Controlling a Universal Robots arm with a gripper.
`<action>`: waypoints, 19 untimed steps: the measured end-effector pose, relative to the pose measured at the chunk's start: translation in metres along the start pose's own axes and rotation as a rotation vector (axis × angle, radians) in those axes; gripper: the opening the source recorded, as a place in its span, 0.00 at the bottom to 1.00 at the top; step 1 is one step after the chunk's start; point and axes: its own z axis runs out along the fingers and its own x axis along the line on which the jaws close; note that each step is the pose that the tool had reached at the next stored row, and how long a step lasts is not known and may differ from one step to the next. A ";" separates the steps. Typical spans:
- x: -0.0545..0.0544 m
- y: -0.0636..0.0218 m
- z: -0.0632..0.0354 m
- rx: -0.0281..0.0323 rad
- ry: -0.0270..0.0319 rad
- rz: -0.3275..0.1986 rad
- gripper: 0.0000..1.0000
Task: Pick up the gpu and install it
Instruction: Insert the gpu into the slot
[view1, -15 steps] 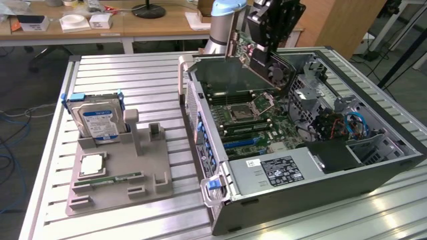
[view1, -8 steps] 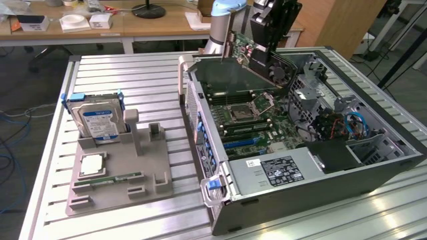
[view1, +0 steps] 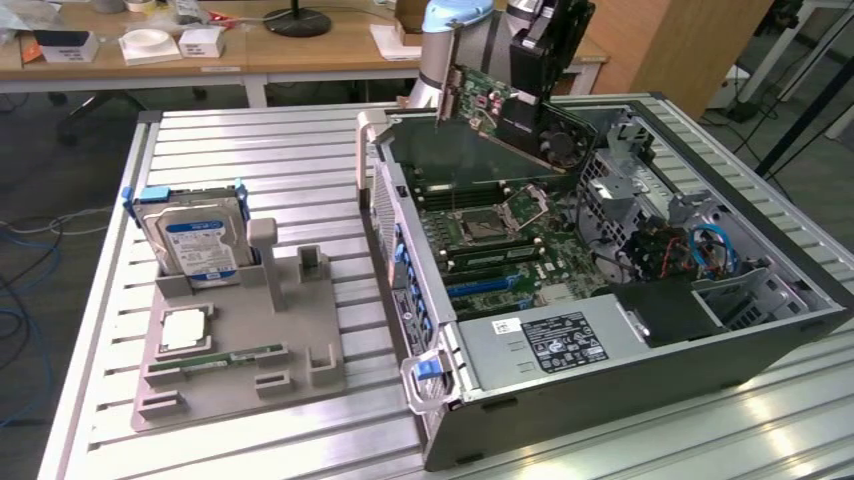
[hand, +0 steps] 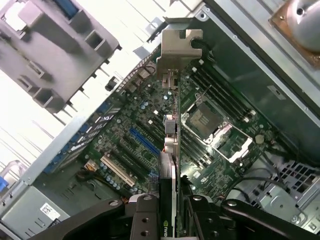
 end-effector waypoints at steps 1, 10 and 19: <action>0.000 0.0000 0.0000 -0.0005 0.0001 -0.018 0.26; 0.000 0.0000 0.0000 -0.0047 0.0006 -0.181 0.26; 0.000 0.0000 0.0000 -0.0090 0.0012 -0.345 0.26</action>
